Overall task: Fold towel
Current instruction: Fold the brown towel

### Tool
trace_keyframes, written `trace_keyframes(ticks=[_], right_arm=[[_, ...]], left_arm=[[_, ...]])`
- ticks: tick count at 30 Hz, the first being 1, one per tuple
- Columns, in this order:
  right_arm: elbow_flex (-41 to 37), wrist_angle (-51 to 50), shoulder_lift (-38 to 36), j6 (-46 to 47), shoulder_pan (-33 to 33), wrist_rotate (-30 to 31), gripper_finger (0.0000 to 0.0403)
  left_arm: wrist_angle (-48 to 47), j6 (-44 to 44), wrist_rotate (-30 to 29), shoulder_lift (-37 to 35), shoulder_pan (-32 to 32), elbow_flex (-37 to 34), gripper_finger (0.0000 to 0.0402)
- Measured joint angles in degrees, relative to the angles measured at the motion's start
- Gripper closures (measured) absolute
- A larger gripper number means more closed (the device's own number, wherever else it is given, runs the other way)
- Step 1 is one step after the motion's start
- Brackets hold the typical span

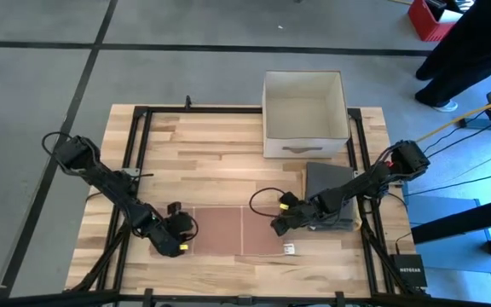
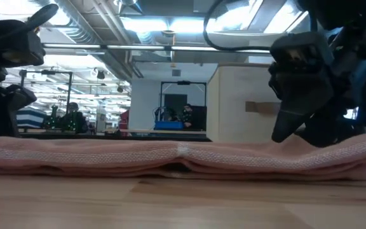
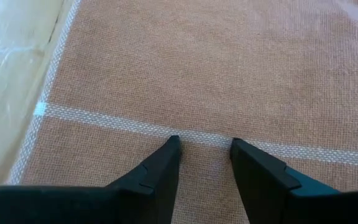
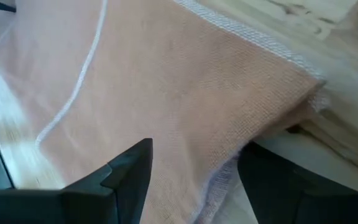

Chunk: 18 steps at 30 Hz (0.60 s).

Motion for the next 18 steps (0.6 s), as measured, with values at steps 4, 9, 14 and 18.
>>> trace_keyframes(ticks=[4, 9, 14, 18], right_arm=[[0.02, 0.28, 0.06, 0.26, 0.49, -1.46, 0.0171], [0.02, 0.42, 0.11, -0.1, 0.71, -8.2, 0.0171], [-0.22, 4.25, 0.56, -0.19, 1.03, -4.88, 0.0171], [-0.24, 6.81, 1.14, -0.16, 1.24, -1.9, 0.0171]], left_arm=[[1.49, 1.21, -0.36, 0.03, 0.45, -0.07, 0.0264], [2.23, 1.57, -0.74, 0.06, 0.65, -0.07, 0.0264], [2.32, 1.56, -1.54, 0.07, 0.97, -0.09, 0.0264], [2.45, 1.75, -1.95, 0.11, 0.97, -0.07, 0.0263]])
